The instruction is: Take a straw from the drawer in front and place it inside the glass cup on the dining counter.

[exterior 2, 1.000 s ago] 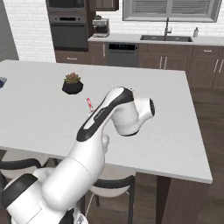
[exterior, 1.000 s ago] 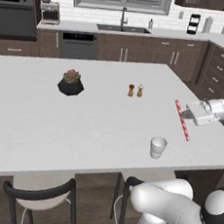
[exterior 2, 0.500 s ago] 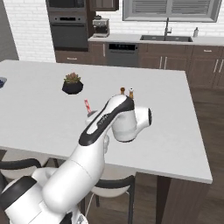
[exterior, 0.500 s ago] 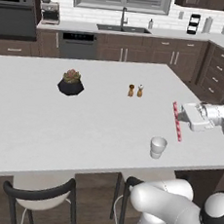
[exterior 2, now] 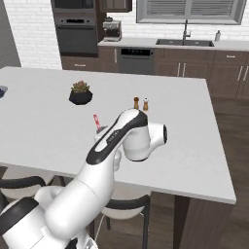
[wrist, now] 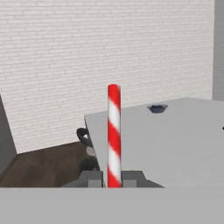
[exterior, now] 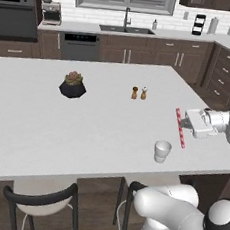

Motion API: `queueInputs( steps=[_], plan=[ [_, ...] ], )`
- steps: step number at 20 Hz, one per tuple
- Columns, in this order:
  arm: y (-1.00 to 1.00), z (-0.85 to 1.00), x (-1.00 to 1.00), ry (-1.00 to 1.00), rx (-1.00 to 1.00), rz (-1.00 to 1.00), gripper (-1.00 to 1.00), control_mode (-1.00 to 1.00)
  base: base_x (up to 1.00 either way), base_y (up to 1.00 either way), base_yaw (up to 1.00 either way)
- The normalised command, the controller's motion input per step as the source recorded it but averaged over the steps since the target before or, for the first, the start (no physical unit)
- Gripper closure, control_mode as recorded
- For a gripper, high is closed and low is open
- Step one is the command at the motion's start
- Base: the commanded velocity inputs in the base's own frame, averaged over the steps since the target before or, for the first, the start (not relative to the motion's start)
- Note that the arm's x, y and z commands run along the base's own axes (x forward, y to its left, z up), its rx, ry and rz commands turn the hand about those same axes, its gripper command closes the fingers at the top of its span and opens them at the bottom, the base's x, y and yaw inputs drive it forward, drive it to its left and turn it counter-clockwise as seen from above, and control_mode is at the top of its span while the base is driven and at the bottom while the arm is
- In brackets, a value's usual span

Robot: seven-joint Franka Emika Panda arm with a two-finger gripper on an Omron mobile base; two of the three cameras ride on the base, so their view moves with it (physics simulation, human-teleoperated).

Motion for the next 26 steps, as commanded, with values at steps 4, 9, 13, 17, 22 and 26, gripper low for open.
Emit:
queueInputs(
  steps=[4, 9, 13, 17, 22, 26],
  plan=[
    [0.0, -0.1, 0.0, 0.0, 0.0, 0.0, 1.0, -1.0, 0.0, 0.0, 0.0],
    [0.0, -0.11, 0.07, 0.0, 0.0, 0.0, 1.0, -1.0, 0.0, 0.0, 0.0],
    [0.02, -0.09, 0.14, 0.0, 0.0, 0.0, 1.0, -1.0, 0.0, 0.0, 0.0],
    [0.05, -0.02, 0.15, 0.0, 0.0, 0.0, 1.0, -1.0, 0.0, 0.0, 0.0],
    [0.05, -0.09, 0.13, 0.0, 0.0, 0.0, 1.0, -1.0, 0.0, 0.0, 0.0],
    [0.02, -0.14, 0.1, 0.0, 0.0, 0.0, 1.0, -1.0, 0.0, 0.0, 0.0]
  ],
)
